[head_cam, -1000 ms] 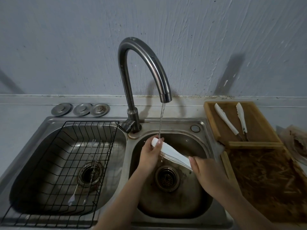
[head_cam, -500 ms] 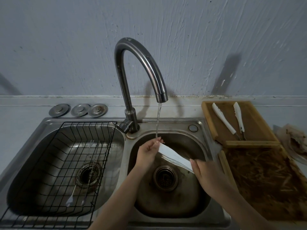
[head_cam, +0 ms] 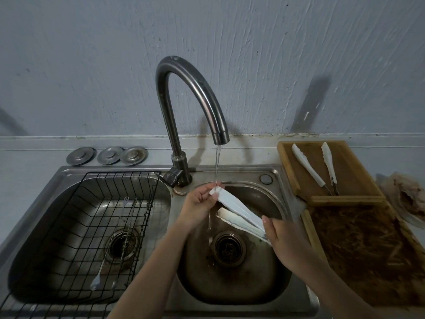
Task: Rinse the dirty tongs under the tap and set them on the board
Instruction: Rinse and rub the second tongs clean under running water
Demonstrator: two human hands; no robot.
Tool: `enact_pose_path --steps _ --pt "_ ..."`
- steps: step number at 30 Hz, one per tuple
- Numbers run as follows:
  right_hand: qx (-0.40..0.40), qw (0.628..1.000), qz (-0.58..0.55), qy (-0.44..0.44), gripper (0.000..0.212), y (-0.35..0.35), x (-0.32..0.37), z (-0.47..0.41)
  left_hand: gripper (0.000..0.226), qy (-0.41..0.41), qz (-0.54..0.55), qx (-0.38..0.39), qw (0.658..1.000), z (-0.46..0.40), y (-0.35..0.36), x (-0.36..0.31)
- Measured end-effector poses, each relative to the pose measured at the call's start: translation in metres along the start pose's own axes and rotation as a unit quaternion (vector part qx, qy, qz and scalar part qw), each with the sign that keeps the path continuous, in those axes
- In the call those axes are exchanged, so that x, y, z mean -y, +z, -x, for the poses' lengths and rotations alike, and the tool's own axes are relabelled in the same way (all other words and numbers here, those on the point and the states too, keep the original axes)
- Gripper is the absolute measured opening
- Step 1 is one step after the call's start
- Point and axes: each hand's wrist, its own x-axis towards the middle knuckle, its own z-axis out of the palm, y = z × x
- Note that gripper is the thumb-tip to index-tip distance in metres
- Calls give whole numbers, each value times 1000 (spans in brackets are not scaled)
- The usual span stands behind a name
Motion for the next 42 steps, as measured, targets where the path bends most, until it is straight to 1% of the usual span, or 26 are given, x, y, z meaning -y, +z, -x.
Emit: enact_pose_path --steps 3,5,7,9,10,12,14,16,18,19,21,25,28,31,33,35,38,40,42 --pt "-2 1000 -7 0 48 -2 5 -2 30 18 -30 -52 998 -2 3 0" --pt "17 999 -21 19 49 -2 8 -3 32 23 -43 -61 997 -1 3 1" --pt "56 994 -65 62 48 -2 7 -4 30 16 -28 -50 998 -2 1 4" --pt "90 982 -124 111 48 -1 3 -6 27 -7 24 -32 999 -1 0 5" --pt "100 976 -142 130 48 -1 2 -7 25 -15 49 -22 998 0 0 3" --pt "112 969 -155 156 48 0 2 -7 23 -21 57 -7 998 -2 -1 3" --pt "122 966 -155 168 48 -1 5 -5 30 -19 35 8 999 -2 -3 4" --pt "134 963 -154 173 46 -5 7 -3 39 -22 -11 17 1000 1 -2 5" --pt "147 961 -149 180 44 -8 7 0 46 -28 -40 9 999 6 0 6" --pt "152 960 -148 184 45 -9 5 1 47 -32 -46 -3 998 9 2 7" --pt "159 956 -152 194 47 -12 3 4 40 -32 -58 -35 997 15 7 9" --pt "171 955 -149 193 45 -13 -1 9 41 -37 -4 -67 997 31 16 8" --pt "168 955 -151 194 47 -10 -2 11 36 -47 42 -91 994 37 19 8" --pt "157 958 -147 190 49 -6 -3 10 43 -70 90 -112 987 38 21 7" --pt "147 961 -146 181 47 -5 -2 7 44 -81 112 -124 983 35 20 10" --pt "138 963 -153 175 45 -5 -1 5 38 -91 132 -135 978 33 20 11" --pt "140 965 -144 168 46 -7 1 4 20 -103 187 -163 963 30 22 8" --pt "145 965 -137 169 47 -7 0 4 12 -98 171 -182 963 30 21 6" --pt "149 964 -133 177 46 -8 0 5 5 -98 127 -203 966 30 19 7"
